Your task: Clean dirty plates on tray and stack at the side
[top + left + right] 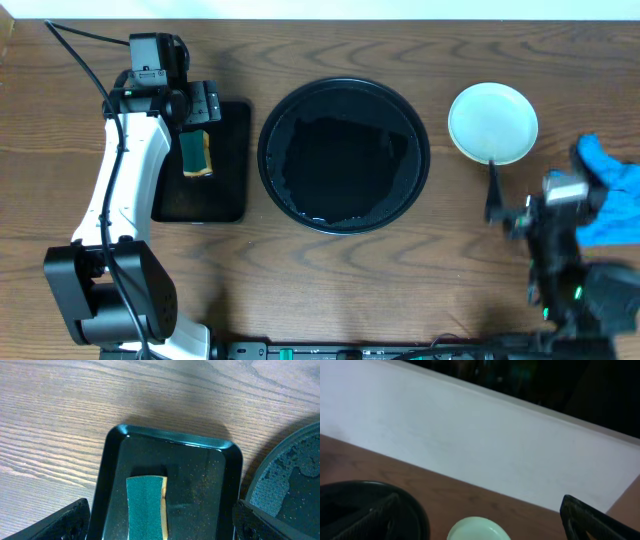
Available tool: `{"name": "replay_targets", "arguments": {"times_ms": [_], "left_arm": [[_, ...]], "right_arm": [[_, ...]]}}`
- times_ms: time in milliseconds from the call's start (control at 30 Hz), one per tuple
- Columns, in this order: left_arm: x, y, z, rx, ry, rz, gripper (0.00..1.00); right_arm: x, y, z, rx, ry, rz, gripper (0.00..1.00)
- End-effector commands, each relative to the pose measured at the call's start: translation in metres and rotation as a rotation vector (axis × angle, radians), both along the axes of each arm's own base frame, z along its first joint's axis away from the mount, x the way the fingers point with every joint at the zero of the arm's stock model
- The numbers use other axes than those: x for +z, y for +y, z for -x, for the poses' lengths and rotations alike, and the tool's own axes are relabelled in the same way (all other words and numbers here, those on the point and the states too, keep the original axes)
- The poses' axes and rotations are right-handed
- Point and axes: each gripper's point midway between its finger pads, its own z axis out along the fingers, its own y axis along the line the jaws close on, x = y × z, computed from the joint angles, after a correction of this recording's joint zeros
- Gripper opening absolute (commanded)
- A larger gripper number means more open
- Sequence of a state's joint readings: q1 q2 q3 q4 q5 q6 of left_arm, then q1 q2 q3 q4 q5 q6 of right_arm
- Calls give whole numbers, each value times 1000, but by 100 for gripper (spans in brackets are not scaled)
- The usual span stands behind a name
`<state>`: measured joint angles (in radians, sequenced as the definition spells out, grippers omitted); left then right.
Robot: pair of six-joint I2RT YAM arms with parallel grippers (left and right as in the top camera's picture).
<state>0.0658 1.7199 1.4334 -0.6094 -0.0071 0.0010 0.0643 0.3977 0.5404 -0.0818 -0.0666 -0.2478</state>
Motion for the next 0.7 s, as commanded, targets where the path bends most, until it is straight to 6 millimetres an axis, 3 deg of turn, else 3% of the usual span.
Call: {"name": "replay_targets", "arguments": {"times_ms": [0,100,367,667], "left_arm": [[1,4,-2,5,0,-7,91],[1,4,-2,5,0,-7,91],[1,4,-2,5,0,-7,91],[1,4,-2,5,0,-7,91]], "right_arm": [[-17,6,18,50,-70,15,99],[-35,3,26,43,-118,-8,99],[-60,3,26,60,-231,-98,99],[-119,6,12,64,-43,-139,99]]}}
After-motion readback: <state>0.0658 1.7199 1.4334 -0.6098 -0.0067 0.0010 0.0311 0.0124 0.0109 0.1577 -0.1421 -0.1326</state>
